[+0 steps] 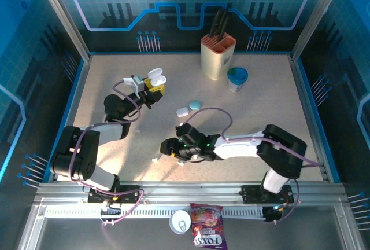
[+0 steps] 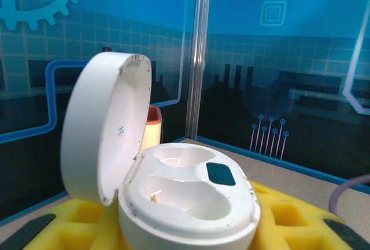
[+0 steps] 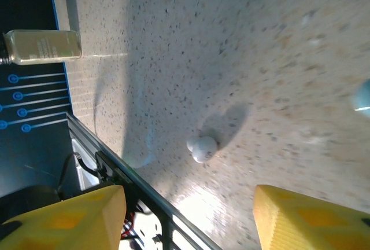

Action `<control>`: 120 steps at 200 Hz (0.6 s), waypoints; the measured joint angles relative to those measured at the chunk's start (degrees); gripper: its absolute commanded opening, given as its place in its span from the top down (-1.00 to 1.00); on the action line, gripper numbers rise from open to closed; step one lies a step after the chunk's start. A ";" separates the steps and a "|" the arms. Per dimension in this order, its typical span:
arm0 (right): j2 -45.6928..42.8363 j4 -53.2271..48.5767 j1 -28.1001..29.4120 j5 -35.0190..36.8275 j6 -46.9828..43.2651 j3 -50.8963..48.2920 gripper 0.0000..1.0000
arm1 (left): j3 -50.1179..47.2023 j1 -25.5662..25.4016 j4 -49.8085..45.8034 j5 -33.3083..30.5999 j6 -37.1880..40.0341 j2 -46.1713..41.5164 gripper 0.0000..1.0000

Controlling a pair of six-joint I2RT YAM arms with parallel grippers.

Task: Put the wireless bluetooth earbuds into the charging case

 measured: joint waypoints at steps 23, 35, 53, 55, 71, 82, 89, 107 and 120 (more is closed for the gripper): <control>3.76 2.80 2.89 1.29 4.68 0.50 0.01 | 0.04 0.07 0.00 -0.02 0.79 0.00 0.25; 4.96 3.48 3.87 1.81 6.75 0.50 0.03 | 0.02 0.07 0.02 -0.02 1.01 -0.04 0.26; 5.99 3.89 4.46 2.62 8.22 0.66 0.03 | -0.15 0.07 0.02 -0.17 1.55 -0.37 0.25; 6.08 3.89 4.46 2.78 8.24 0.68 0.04 | -0.22 0.07 0.00 -0.22 1.60 -0.48 0.25; 7.34 4.00 4.76 3.19 9.16 1.46 0.08 | -0.98 0.07 0.02 -0.42 2.19 -1.40 0.25; 8.15 4.11 5.03 3.43 9.77 1.92 0.09 | -1.64 0.11 0.04 -0.44 2.43 -2.12 0.25; 8.52 4.22 5.20 3.48 10.16 2.03 0.10 | -1.99 0.15 0.04 -0.44 2.45 -2.51 0.25; 8.94 4.39 5.31 3.85 11.02 2.34 0.14 | -2.47 0.15 0.04 -0.44 2.60 -2.99 0.25; 9.55 4.37 5.33 4.00 11.47 3.08 0.16 | -2.67 0.15 0.04 -0.44 2.60 -3.06 0.25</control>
